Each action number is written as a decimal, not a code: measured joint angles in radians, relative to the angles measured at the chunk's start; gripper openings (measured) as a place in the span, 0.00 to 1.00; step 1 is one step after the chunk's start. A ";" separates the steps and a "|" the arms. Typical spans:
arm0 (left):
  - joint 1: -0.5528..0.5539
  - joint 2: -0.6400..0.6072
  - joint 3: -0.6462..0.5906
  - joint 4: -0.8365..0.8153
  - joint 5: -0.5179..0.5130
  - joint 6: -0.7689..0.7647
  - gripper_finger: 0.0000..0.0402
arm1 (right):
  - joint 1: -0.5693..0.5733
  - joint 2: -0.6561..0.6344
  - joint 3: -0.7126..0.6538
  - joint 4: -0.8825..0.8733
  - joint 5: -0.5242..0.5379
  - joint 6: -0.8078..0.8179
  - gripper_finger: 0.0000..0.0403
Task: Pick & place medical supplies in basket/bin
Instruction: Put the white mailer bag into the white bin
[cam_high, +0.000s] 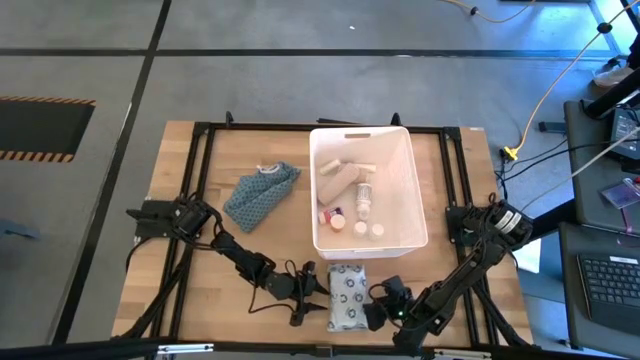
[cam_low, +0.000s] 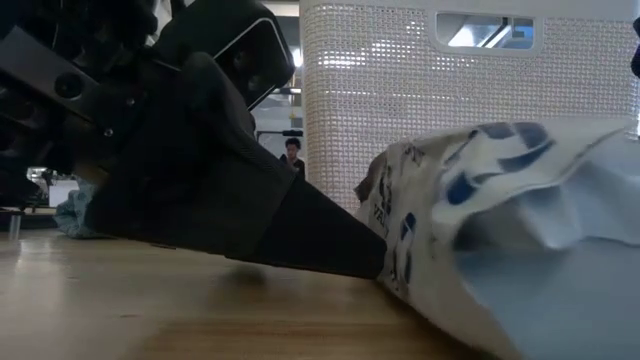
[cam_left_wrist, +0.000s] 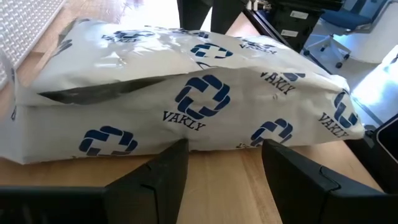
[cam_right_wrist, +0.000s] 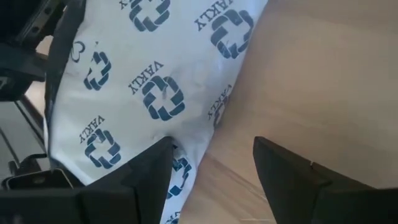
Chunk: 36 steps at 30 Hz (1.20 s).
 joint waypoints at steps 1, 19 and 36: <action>0.000 0.000 0.000 -0.001 -0.001 0.000 0.49 | 0.000 0.000 0.001 0.005 -0.002 -0.012 0.56; 0.005 0.000 0.000 -0.014 0.005 -0.010 0.49 | -0.011 0.002 0.029 0.036 0.030 -0.094 0.86; 0.007 -0.001 0.006 -0.011 -0.042 -0.011 0.49 | -0.029 -0.001 -0.090 0.245 0.106 -0.069 0.90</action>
